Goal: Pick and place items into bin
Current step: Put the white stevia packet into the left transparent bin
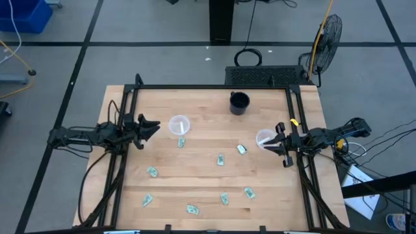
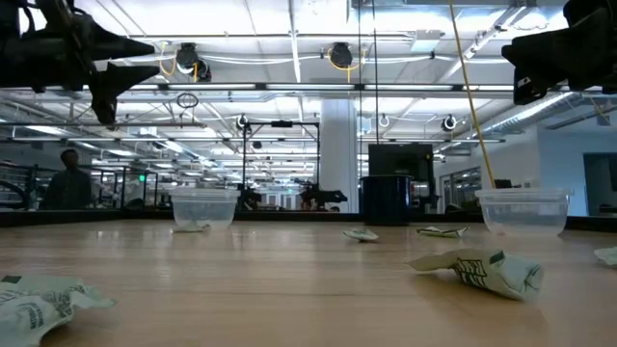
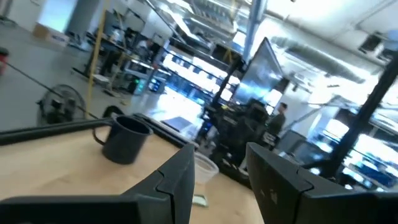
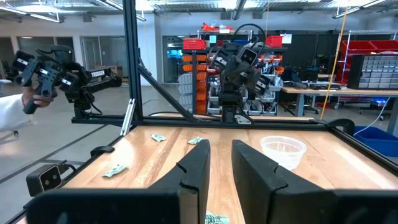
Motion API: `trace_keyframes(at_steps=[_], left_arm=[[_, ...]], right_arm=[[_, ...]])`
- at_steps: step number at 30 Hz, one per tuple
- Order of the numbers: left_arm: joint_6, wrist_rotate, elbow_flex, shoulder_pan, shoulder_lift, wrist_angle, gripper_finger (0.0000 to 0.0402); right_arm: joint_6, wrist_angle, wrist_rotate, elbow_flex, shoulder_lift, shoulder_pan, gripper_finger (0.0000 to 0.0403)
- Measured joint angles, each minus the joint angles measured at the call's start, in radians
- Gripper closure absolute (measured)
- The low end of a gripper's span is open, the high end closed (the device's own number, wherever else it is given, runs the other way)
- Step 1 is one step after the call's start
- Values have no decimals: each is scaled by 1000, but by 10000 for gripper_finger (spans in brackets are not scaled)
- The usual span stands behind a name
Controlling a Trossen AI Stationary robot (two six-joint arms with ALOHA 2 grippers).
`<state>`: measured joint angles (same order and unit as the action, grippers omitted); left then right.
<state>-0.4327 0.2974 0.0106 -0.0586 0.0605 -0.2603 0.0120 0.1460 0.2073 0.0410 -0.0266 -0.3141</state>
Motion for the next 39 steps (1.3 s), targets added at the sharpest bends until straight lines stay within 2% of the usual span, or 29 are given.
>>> trace_keyframes(at_steps=[6, 14, 18, 22, 24, 27, 32, 39], left_arm=[[93, 72, 0, 0, 0, 1, 252], [103, 79, 0, 0, 0, 5, 252], [113, 46, 0, 0, 0, 48, 252], [83, 6, 0, 0, 5, 187, 252], [83, -3, 4, 1, 24, 207, 252], [127, -9, 42, 1, 74, 229, 252], [187, 16, 199, 1, 185, 320, 252], [202, 26, 395, 1, 492, 468, 252]], right_arm=[[0, 0, 0, 0, 0, 0, 344], [0, 0, 0, 0, 0, 0, 344], [0, 0, 0, 0, 0, 0, 344], [0, 0, 0, 0, 0, 0, 344], [0, 0, 0, 0, 0, 0, 344], [0, 0, 0, 0, 0, 0, 344], [0, 0, 0, 0, 0, 0, 344], [0, 0, 0, 0, 0, 0, 344]])
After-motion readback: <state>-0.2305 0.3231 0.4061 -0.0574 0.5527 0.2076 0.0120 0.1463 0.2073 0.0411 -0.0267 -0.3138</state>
